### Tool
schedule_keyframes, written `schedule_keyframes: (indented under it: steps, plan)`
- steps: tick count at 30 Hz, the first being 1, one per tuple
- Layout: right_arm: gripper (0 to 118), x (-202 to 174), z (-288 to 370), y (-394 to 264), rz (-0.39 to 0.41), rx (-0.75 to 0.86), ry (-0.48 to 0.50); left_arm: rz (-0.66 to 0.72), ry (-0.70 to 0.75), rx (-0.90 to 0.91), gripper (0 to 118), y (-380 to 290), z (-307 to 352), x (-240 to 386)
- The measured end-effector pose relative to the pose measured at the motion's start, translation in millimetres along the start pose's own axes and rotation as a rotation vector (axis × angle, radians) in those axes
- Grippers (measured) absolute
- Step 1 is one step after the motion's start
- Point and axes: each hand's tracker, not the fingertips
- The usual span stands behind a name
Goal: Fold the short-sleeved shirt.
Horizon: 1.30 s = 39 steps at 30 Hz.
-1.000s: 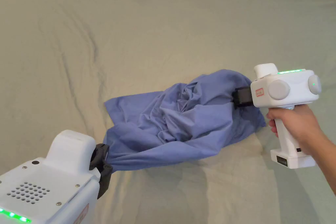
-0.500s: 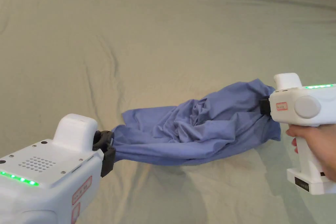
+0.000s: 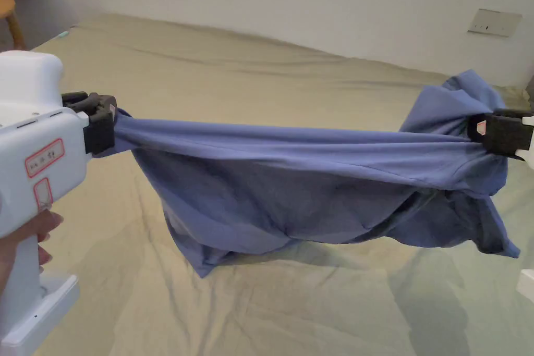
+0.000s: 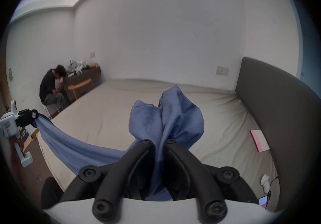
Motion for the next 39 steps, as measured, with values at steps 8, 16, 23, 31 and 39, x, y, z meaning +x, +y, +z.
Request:
schedule_keyframes:
  steps: [8, 16, 23, 31, 39]
  plan:
    - [10, -17.8, 61.0, 40.9, 0.025, 0.150, -0.021, -0.016, -0.001, 0.143, 0, 72.0, 21.5, 5.0]
    - [10, -10.3, 68.9, 76.9, 0.020, 0.202, -0.046, -0.043, -0.019, 0.206, 0, 125.5, 12.6, 7.0]
    - [10, 6.2, 47.7, 117.1, 0.056, 0.244, -0.100, -0.082, -0.025, 0.240, 0, 171.7, -30.0, 12.4]
    - [10, 7.5, 0.8, 170.0, 0.093, 0.276, -0.171, -0.146, -0.002, 0.240, 0, 206.9, -85.2, 30.5]
    - [10, 24.6, -85.0, 201.2, 0.131, 0.270, -0.216, -0.158, 0.025, 0.235, 0, 221.0, -177.2, 17.0]
